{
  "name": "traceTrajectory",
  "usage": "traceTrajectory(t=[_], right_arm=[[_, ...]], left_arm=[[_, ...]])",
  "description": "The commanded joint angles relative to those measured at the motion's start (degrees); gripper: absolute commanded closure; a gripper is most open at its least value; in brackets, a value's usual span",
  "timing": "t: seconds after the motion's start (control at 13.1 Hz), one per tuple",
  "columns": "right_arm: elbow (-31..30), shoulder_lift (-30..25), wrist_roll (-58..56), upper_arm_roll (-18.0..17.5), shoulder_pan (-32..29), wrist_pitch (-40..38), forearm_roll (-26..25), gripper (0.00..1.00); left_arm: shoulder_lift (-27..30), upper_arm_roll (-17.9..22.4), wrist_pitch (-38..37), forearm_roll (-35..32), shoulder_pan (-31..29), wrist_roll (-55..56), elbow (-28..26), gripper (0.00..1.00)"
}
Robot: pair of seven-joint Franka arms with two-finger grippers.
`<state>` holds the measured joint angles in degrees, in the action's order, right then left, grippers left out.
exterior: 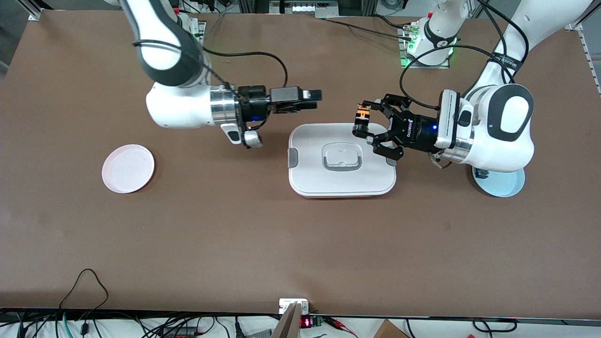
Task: Transfer orange switch to right arm and place
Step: 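Reach the right gripper toward the orange switch held by the left gripper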
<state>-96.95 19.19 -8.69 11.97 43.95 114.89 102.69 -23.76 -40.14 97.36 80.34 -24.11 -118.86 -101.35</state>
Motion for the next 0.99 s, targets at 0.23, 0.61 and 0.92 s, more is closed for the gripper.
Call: traceTrajectory(t=[0.23,0.61,0.92], right_arm=[[7.74,6.47,-5.54,0.51,1.66,2.71,7.33,0.00],[11.87,10.51,-11.60,0.51,4.39,8.58,12.27,0.00],[11.87,10.69,-17.66,0.51,4.83,10.26,15.87,0.00]], left_arm=[[1.87,-0.82,0.73,2.98,-0.59,-1.72,-1.74,1.00],[1.87,-0.82,0.73,2.98,-0.59,-1.72,-1.74,1.00],[1.87,-0.91,0.73,3.07,-0.59,-1.72,-1.74,0.99]])
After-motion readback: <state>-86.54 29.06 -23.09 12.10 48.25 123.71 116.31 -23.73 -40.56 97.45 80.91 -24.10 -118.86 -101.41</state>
